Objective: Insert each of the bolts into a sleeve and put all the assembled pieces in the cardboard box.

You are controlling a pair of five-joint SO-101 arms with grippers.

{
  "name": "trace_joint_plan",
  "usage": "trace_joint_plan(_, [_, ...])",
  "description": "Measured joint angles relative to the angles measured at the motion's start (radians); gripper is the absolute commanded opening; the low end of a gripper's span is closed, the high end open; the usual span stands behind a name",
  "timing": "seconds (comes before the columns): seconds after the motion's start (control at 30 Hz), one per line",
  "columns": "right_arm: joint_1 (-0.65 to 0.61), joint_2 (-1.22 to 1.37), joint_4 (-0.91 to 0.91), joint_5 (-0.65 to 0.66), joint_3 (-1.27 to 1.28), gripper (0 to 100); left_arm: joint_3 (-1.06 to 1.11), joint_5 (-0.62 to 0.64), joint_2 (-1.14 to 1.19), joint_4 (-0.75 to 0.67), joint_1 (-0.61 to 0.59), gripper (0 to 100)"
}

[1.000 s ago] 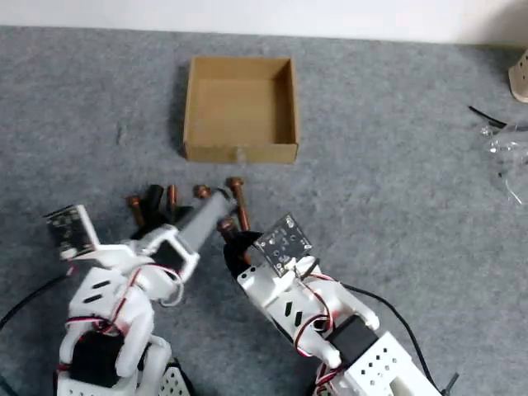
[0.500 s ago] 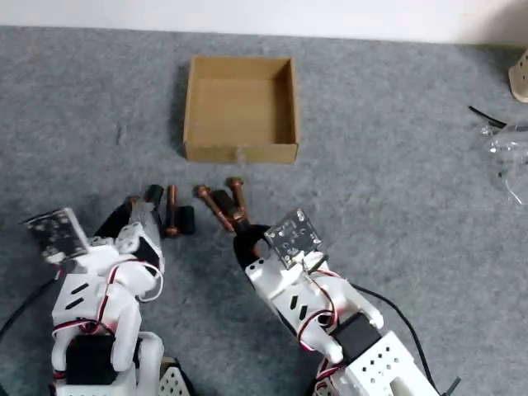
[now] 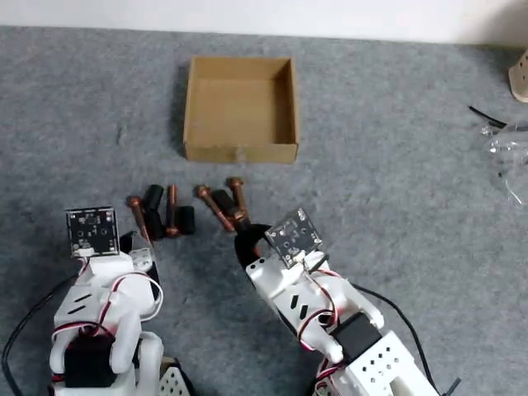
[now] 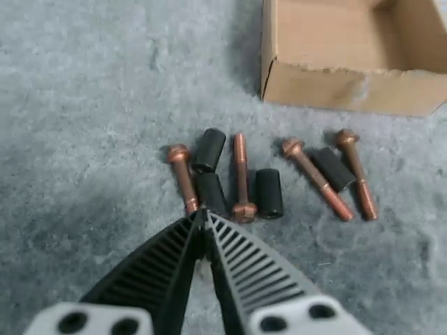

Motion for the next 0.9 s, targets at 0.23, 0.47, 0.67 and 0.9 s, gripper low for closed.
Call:
trace_joint_plan(0.23, [0.0,0.0,0.0,0.0,0.0,0.5,0.071,-0.006,-0.002,0.003,0.0,0])
trace_joint_plan(0.47, [0.0,-0.002,-0.035,0.0,0.015,0.5,0.201,-0.006,0.008,-0.068,0.0,0])
trace_joint_plan(0.67, [0.014,0.0,-0.138,0.0,0.074,0.5,0.207,-0.006,0.006,-0.078,0.0,0])
trace_joint_plan(0.9, [0.029,0.0,-0.112,0.0,0.075,0.5,0.207,-0.006,0.006,-0.078,0.0,0])
